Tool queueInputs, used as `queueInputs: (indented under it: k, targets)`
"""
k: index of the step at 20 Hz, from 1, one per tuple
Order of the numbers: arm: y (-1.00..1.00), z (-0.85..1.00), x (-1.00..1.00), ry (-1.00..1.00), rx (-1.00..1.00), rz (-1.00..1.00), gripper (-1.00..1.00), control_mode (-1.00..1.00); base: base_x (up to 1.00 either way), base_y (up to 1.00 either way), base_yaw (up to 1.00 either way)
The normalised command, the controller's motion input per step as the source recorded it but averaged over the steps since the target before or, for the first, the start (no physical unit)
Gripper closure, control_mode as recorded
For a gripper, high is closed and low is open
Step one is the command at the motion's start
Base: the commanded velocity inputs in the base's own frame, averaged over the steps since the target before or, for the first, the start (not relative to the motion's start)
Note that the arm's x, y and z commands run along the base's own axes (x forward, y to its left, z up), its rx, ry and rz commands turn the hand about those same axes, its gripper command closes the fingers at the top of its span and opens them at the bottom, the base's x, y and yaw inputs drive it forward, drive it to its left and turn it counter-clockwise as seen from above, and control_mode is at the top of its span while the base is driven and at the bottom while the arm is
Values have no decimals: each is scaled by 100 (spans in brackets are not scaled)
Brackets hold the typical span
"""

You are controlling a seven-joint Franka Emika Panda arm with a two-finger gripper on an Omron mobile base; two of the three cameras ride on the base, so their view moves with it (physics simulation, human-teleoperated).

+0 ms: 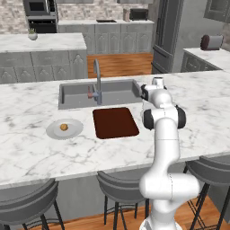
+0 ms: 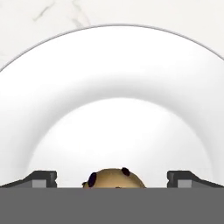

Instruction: Move the dessert items from the plate to the tray.

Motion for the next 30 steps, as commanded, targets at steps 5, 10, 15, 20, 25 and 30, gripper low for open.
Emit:
queueInputs:
  k: [5,10,15,20,25,30]
  targets:
    - [0,-12,0,0,0,0,100,-100,0,0,0]
    - [0,-1,0,0,0,0,100,-100,0,0,0]
    - [0,0,0,0,0,0,100,-100,0,0,0]
    - [17,55,0,0,0,-2,100,-100,0,0,0]
    - [62,96,4,5,0,0,100,-100,0,0,0]
    - [98,40,16,8,-1,2,100,-100,0,0,0]
